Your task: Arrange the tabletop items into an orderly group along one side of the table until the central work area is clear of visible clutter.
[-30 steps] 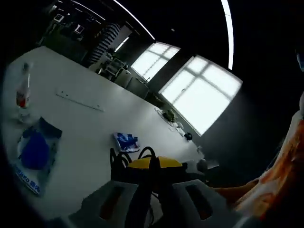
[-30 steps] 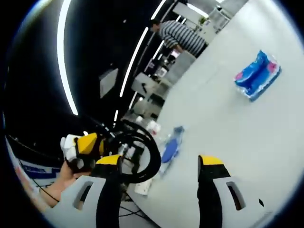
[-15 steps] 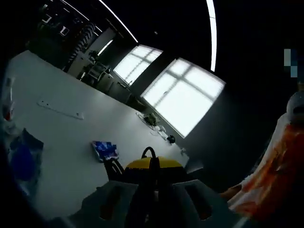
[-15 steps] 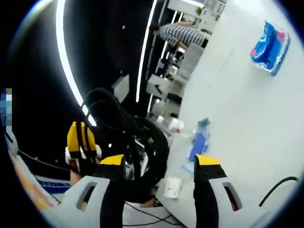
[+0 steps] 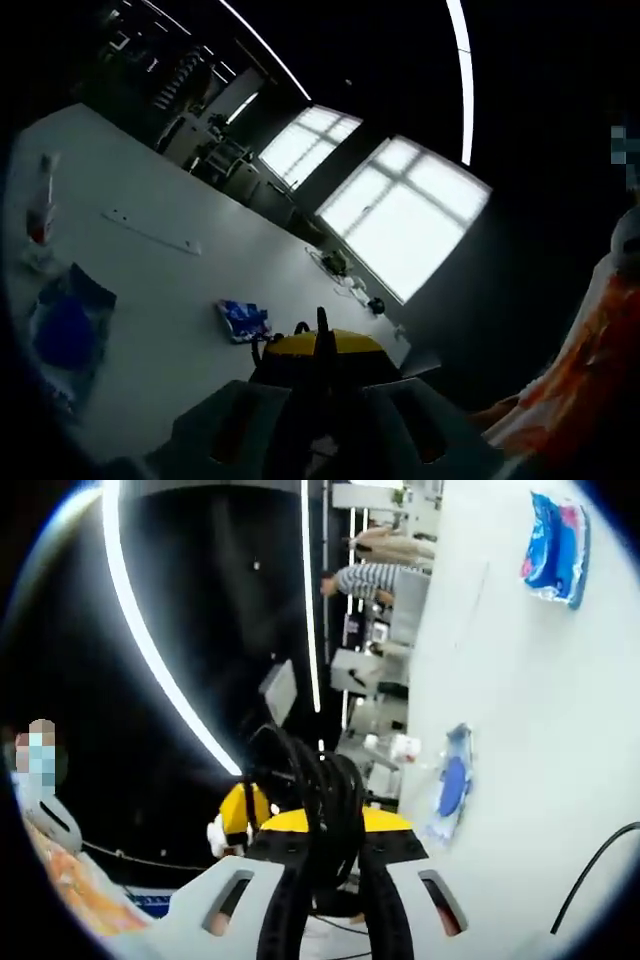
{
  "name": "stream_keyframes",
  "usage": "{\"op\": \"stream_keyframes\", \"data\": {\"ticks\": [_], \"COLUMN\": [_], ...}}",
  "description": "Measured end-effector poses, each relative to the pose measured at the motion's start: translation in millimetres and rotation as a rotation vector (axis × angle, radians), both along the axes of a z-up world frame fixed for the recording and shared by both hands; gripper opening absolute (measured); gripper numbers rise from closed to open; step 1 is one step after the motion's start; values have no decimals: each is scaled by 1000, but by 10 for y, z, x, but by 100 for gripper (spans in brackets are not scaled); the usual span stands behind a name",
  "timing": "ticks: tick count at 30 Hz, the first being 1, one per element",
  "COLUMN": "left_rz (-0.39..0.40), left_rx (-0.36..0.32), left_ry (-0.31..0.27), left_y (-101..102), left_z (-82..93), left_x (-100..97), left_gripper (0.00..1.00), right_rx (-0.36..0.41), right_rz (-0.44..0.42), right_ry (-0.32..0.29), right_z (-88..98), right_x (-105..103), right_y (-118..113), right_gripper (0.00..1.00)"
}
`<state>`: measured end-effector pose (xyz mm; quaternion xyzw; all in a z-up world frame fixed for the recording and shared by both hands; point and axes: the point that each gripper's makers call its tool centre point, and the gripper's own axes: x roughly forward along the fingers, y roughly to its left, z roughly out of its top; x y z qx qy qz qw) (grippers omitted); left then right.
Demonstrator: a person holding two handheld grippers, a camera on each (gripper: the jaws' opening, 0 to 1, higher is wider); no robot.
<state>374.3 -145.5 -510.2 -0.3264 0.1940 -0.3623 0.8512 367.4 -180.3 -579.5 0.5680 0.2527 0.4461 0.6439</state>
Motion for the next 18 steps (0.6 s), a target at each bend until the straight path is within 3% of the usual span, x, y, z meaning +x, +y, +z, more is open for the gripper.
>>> {"op": "stream_keyframes", "data": {"ticks": [11,18], "left_rz": [51,74], "left_rx": [1,71], "left_ry": [62,95], "left_y": [91,142], "left_z": [-204,-399], "left_x": [-36,-67], "left_gripper": [0,0], "right_rx": [-38,-63], "right_rz": [30,36], "right_ry": [-45,-72], "right_z": [135,203], "right_x": [-8,13], "right_y": [-58,-77], "right_gripper": [6,5]}}
